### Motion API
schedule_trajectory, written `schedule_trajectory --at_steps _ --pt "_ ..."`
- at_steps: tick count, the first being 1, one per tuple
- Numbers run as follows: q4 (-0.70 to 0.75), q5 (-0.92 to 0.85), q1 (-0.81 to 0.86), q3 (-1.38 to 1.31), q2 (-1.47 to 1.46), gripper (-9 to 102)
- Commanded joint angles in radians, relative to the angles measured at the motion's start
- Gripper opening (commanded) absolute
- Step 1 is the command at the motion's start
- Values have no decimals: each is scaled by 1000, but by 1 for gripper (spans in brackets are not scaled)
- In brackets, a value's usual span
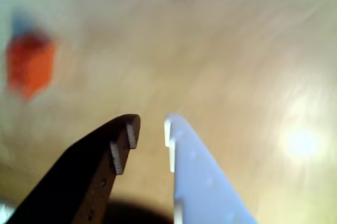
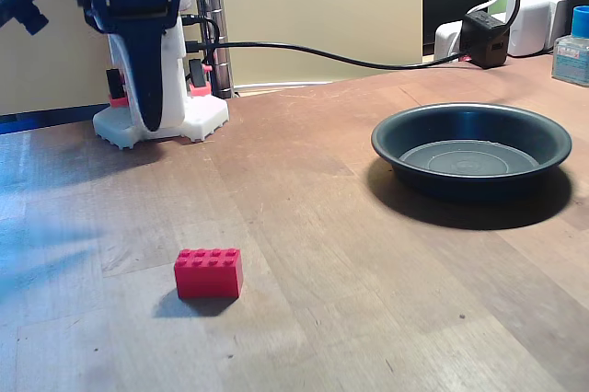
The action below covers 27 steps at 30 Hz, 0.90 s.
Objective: Grasp a lego block and put it in the bin.
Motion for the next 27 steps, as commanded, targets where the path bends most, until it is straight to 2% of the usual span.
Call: schedule_trajectory --at_steps 1,12,25,27 --pt "14 5 -18 -186 -126 0" --pt "-21 5 -80 -503 -646 0" --pt "-29 6 -95 -778 -969 0" --pt "-37 31 -92 -792 -1000 3"
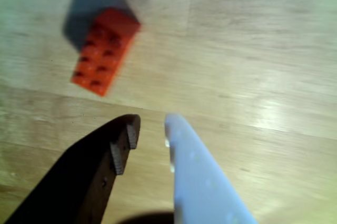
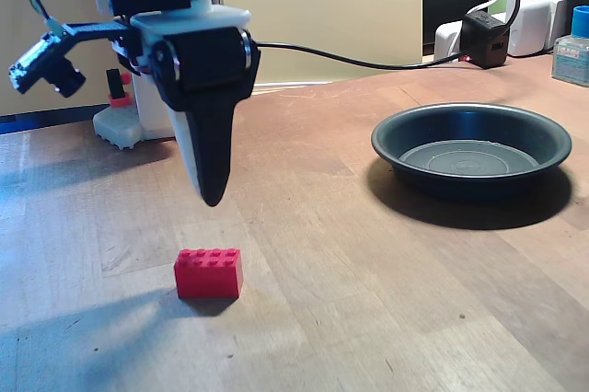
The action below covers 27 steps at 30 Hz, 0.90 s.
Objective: Grasp a lego block and put it in the bin.
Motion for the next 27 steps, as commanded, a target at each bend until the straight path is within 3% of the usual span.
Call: schedule_trajectory --at_steps 1,5,8,27 --pt "-12 57 11 -61 -26 6" --pt "-14 118 11 -66 -32 22" --pt "-14 121 21 -84 -41 28" --pt "-127 124 48 0 -127 27"
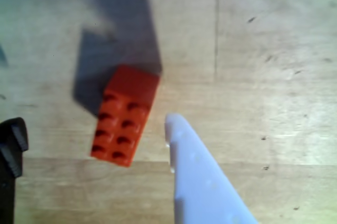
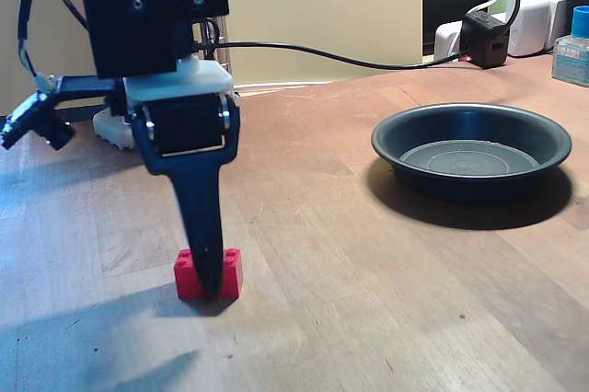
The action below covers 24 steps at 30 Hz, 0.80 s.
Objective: Grasp a lego block and put it in the bin.
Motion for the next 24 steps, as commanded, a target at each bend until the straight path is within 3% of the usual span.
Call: schedule_trajectory --at_steps 1,9,18,24 --pt "0 3 9 0 6 27" --pt "2 9 2 18 -5 13" --pt "-5 9 0 41 -5 10" --pt "2 5 -2 41 -5 0"
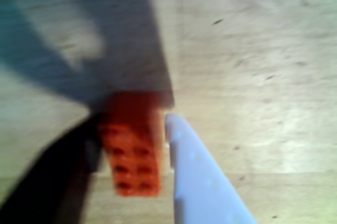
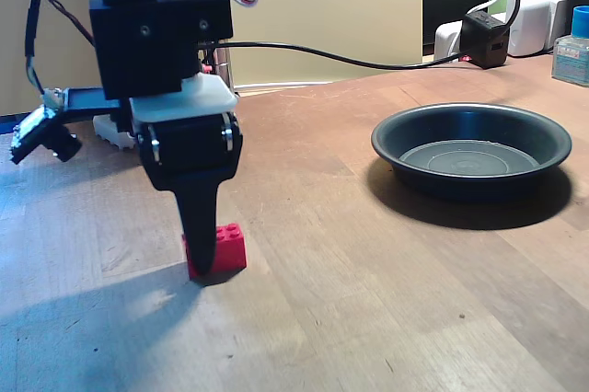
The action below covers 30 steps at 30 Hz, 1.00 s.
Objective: Grasp a lego block and put it in the bin.
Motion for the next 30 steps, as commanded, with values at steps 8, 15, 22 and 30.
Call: schedule_trajectory --at_steps 8,15,22,30 --pt "3 9 -15 -3 5 0" --pt "86 20 -43 -21 20 0" --pt "318 278 -221 -167 55 0" --pt "350 594 -477 -192 97 0"
